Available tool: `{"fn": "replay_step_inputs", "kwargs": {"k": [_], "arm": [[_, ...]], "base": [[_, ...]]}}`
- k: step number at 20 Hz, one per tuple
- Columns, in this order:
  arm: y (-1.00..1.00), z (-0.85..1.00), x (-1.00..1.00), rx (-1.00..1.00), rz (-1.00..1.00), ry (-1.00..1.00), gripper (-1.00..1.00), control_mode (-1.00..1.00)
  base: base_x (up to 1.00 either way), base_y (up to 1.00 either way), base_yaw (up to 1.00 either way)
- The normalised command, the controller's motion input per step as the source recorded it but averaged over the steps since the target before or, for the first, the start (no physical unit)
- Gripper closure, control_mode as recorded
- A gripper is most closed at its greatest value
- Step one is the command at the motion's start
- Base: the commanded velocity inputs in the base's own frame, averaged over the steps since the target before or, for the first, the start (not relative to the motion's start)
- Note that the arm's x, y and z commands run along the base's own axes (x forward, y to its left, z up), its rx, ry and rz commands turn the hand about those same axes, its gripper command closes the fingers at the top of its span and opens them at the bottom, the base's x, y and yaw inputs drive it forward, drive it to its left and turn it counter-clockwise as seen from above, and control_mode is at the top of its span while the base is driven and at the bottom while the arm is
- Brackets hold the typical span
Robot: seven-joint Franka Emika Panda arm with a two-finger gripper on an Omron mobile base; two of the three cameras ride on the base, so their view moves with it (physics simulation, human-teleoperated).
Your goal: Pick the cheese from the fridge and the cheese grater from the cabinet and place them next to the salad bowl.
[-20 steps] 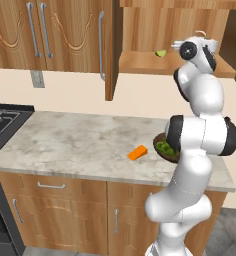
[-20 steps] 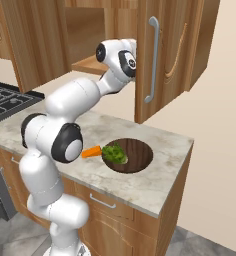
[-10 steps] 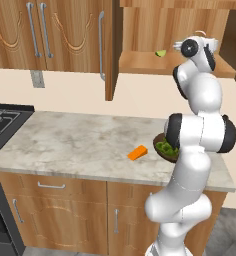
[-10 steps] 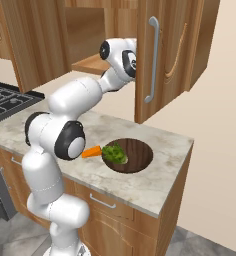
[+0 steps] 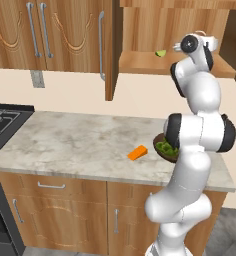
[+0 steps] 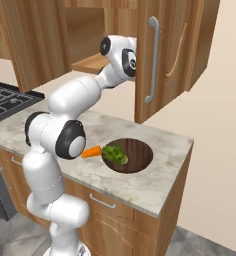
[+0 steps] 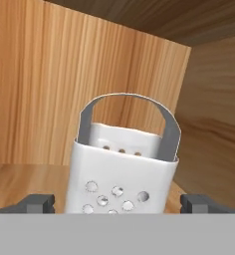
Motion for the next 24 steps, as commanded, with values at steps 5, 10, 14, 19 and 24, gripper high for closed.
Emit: {"fn": "replay_step_inputs", "kwargs": {"k": [5, 10, 14, 19, 24], "arm": [[-0.11, 0.00, 0.04, 0.00, -0.05, 0.05, -1.00, -1.00], [0.00, 0.00, 0.00, 0.00, 0.00, 0.00, -1.00, -1.00], [0.01, 0.00, 0.00, 0.00, 0.00, 0.00, -1.00, -1.00], [0.00, -0.01, 0.10, 0.00, 0.01, 0.00, -1.00, -1.00], [0.01, -0.03, 0.08, 0.00, 0.00, 0.00, 1.00, -1.00]], "base": [[0.00, 0.00, 0.00], [0.00, 0.00, 0.00], [0.00, 0.00, 0.00], [0.00, 0.00, 0.00], [0.00, 0.00, 0.00]]}}
